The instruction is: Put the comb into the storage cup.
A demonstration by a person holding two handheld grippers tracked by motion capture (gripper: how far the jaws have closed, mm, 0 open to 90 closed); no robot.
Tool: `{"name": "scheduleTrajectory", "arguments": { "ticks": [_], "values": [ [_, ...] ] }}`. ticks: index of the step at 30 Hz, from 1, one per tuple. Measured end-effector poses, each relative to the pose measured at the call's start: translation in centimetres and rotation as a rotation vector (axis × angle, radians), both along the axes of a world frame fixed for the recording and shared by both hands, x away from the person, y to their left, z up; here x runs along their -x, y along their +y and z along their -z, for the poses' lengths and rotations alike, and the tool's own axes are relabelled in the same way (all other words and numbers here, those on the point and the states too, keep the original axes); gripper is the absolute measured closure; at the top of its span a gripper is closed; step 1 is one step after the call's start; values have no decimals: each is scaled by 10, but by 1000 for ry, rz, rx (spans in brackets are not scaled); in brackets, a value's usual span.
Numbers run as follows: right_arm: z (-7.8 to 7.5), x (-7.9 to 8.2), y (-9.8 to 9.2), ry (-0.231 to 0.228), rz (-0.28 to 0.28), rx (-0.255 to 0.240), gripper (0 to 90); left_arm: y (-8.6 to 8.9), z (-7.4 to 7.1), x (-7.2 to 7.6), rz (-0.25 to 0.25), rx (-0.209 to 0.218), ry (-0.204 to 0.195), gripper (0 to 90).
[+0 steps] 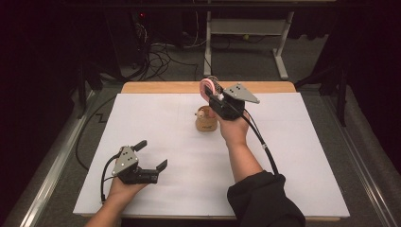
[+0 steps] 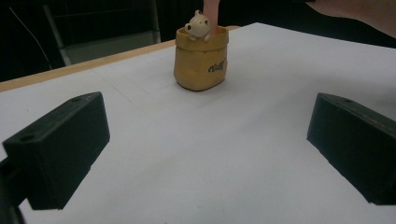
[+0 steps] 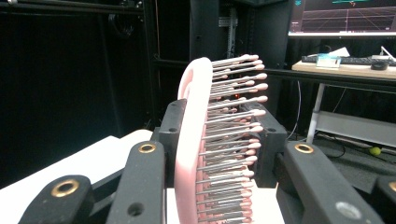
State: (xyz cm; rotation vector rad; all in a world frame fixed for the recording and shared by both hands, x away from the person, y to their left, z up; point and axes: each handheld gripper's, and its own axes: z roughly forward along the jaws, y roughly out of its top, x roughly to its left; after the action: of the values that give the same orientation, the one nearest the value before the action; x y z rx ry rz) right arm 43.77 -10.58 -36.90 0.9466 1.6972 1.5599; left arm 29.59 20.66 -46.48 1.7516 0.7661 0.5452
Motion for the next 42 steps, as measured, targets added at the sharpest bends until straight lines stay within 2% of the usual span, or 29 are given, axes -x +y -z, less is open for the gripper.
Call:
{"name": "scheduleTrajectory", "arguments": {
  "ticks": [15,22,26,42],
  "values": [
    [7,1,1,8,16,5,650,-3,1,0,9,-9,5,0],
    [8,1,1,4,26,6,645,-2,1,0,7,1,10,0],
    [9,0,4,3,36,-2,642,-1,1,0,8,0,11,0],
    [11,-5,16,-3,45,26,634,-1,1,0,12,5,11,4]
  ]
}}
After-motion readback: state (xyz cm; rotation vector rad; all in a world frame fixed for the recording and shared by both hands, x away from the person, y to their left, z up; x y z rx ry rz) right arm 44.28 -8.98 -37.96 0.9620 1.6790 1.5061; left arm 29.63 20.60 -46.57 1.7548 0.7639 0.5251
